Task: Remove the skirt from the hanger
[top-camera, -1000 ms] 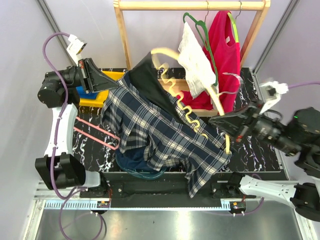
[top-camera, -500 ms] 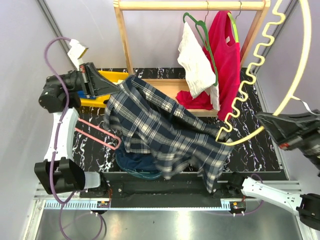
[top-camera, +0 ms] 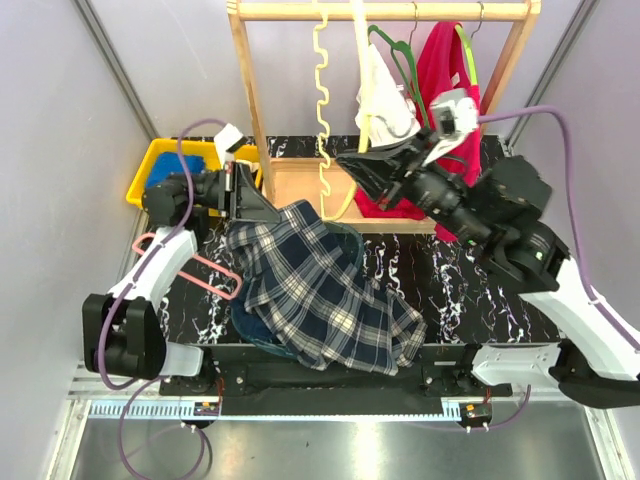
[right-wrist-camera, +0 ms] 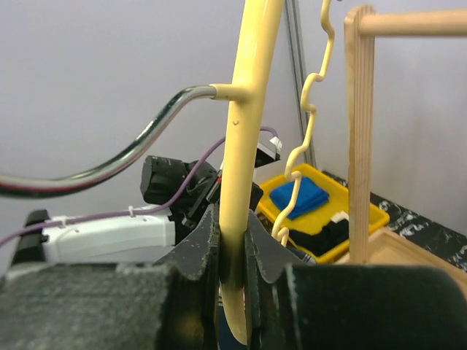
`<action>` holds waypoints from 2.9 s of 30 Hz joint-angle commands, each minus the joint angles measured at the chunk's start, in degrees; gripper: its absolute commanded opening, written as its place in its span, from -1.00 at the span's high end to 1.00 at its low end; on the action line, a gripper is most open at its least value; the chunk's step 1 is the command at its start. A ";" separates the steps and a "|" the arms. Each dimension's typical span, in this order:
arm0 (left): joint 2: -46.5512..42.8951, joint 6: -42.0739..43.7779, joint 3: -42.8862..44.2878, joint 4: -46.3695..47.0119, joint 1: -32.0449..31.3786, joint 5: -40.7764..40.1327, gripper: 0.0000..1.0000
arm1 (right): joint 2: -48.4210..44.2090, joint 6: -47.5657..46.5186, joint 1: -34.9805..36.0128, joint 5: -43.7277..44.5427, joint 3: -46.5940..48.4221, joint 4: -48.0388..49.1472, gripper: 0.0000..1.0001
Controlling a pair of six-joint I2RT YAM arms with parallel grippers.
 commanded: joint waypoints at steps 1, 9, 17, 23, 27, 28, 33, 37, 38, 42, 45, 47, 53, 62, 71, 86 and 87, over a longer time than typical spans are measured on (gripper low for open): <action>-1.53 5.77 -8.82 20.36 5.72 8.50 1.00 | -2.61 -4.63 0.07 -1.84 7.00 3.52 1.00; 1.90 5.97 -8.49 20.36 12.87 8.15 -0.97 | -4.90 -2.62 0.07 -1.57 6.65 0.10 1.00; -3.81 -4.93 15.81 20.01 19.62 7.36 -0.98 | 0.09 3.18 0.16 -3.51 5.78 -1.76 1.00; -4.25 -6.51 21.49 19.74 41.23 1.56 -0.98 | 11.07 10.21 -0.02 -11.22 7.62 -1.76 1.00; -6.36 -6.61 20.09 19.74 51.08 1.99 -0.98 | 18.38 13.99 -0.19 -16.68 10.33 1.92 1.00; -7.32 -6.69 19.47 19.66 53.54 3.56 -0.98 | 20.05 15.13 -0.28 -18.00 11.30 2.28 1.00; -10.76 -6.43 16.49 19.31 57.85 8.50 -0.98 | 31.82 19.53 -0.28 -25.03 17.98 4.74 1.00; -12.87 -4.85 15.07 15.00 59.10 8.50 -0.98 | 41.30 24.70 -0.28 -29.34 21.86 7.20 1.00; -13.65 -4.94 15.24 15.00 59.19 8.50 -0.98 | 42.99 26.11 -0.28 -31.52 22.38 8.34 1.00; -15.33 -3.62 15.16 12.81 59.10 8.41 -0.98 | 53.70 32.70 -0.11 -37.77 29.58 12.38 1.00; -15.68 -2.92 15.42 11.22 59.10 8.32 -0.98 | 61.70 38.15 -0.11 -42.78 33.72 17.11 1.00; -15.68 -2.74 15.68 10.78 59.19 8.41 -0.98 | 67.07 41.67 -0.02 -46.72 36.87 18.45 1.00; -15.94 -2.30 15.95 9.73 59.45 8.41 -0.98 | 72.18 43.53 -0.46 -52.72 36.02 18.37 1.00; -16.30 -1.07 16.56 7.70 59.45 7.18 -0.98 | 79.38 45.98 -1.87 -56.33 38.29 18.10 1.00; -15.77 -0.98 16.13 7.44 59.45 6.56 -0.98 | 85.10 45.20 1.30 -51.33 41.02 18.19 1.00; -14.45 -1.07 14.72 7.79 59.45 7.18 -0.98 | 75.09 30.98 0.78 -40.60 31.62 7.04 -0.95; -14.36 -1.33 14.55 8.66 59.45 7.53 -0.98 | 72.82 29.74 0.25 -39.21 31.62 5.81 -0.99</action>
